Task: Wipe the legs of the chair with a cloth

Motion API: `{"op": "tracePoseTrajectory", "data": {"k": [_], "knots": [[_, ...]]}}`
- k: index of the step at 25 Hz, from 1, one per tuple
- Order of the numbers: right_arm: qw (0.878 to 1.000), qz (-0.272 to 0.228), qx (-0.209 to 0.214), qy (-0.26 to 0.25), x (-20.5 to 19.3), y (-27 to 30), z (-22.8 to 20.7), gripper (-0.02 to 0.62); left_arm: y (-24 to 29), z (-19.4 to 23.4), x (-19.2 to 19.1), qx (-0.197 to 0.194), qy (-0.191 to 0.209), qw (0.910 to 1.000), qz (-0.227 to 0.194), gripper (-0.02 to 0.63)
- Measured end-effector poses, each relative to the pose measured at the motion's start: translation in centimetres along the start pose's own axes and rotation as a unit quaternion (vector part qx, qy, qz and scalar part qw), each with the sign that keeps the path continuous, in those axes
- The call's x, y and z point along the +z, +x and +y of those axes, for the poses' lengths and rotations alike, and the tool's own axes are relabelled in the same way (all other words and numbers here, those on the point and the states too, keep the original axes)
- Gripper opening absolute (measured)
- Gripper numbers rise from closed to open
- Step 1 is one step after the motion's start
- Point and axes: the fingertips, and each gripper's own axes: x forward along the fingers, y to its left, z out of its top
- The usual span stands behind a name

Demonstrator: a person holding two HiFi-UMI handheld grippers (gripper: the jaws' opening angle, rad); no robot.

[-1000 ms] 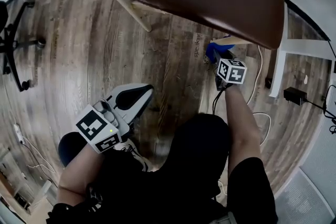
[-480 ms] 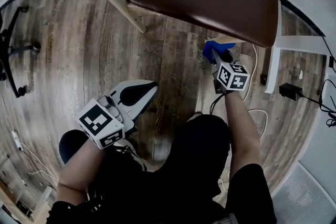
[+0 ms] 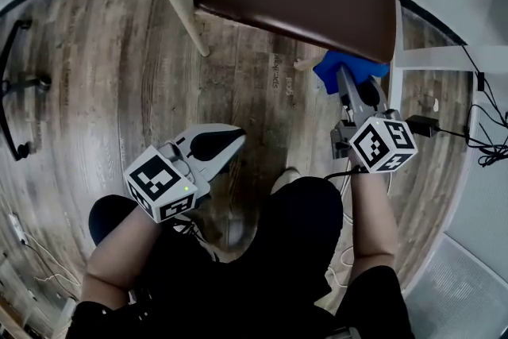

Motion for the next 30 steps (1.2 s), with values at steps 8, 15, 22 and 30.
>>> {"op": "tracePoseTrajectory", "data": {"k": [8,15,22,30], "knots": [[0.998,-0.014,-0.057,0.01,1.3,0.1,0.7,0.098,-2.6,-1.7,1.3,-0.016,-0.006,0.9996,-0.024,0.006],[0.975,-0.008,-0.118,0.188,-6.4,5.8,-1.8,0.098,-4.7,-1.5,0.4,0.001,-0.015,0.9996,-0.023,0.006],[0.945,0.041,-0.187,0.266,-17.3,10.7,-5.4,0.098,-6.7,-0.6,0.1,0.036,-0.037,0.9981,-0.033,0.006],[0.922,0.1,-0.245,0.282,-25.6,11.6,-10.1,0.1,-7.3,0.0,-1.2,0.061,-0.04,0.997,-0.023,0.006]]}}
